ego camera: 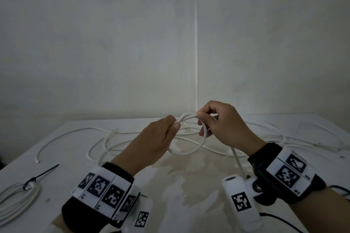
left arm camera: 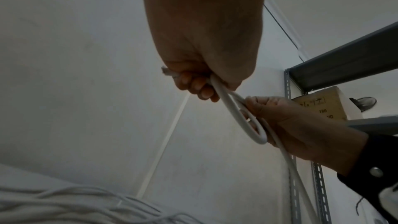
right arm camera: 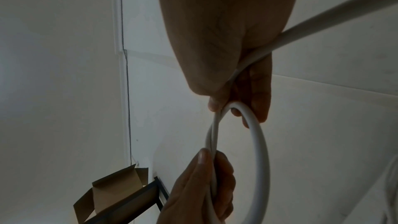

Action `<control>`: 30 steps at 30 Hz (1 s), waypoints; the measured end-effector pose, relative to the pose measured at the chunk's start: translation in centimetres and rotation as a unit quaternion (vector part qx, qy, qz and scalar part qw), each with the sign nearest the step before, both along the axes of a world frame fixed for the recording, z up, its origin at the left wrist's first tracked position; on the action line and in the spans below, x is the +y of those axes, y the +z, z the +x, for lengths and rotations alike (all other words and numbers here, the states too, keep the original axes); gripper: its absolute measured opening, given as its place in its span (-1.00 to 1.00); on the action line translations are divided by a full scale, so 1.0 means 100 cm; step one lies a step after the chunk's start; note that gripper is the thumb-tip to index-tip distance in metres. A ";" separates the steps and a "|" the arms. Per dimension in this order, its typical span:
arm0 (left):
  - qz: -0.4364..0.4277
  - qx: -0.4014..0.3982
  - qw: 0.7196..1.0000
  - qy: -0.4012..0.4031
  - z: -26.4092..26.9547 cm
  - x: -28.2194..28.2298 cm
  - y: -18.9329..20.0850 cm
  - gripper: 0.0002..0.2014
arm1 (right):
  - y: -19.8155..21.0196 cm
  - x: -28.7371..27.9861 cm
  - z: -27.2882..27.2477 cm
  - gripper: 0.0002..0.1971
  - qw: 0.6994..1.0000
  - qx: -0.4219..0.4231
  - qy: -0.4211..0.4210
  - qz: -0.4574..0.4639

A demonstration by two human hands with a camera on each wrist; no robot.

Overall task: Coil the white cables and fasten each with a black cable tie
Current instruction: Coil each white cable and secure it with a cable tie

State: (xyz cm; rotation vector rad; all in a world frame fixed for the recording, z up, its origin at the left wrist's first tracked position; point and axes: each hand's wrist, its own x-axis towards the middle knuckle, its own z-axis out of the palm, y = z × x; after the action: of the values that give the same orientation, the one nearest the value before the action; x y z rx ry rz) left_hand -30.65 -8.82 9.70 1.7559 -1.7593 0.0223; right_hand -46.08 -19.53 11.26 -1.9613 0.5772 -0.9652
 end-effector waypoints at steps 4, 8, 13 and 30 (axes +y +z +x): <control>0.030 0.125 0.992 -0.009 0.002 0.001 0.000 -0.64 | -0.001 0.000 -0.001 -0.82 1.000 0.005 0.001 -0.007; 0.079 0.326 0.941 -0.040 0.003 0.001 0.001 -0.54 | -0.006 0.000 0.000 -0.82 1.000 0.001 -0.009 -0.018; 0.068 0.545 0.831 -0.083 -0.009 0.002 0.006 -0.65 | -0.005 0.000 0.001 -0.83 1.000 -0.010 -0.010 -0.020; 0.046 0.455 0.889 -0.001 -0.016 0.001 0.018 -0.61 | 0.002 -0.008 0.000 -0.83 0.998 0.015 0.003 -0.053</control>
State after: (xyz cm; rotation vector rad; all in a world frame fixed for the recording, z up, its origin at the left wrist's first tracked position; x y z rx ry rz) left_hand -32.21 -8.76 11.53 1.4436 -1.0617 -0.7721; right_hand -46.08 -20.29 11.46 -2.0733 0.5461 -0.9827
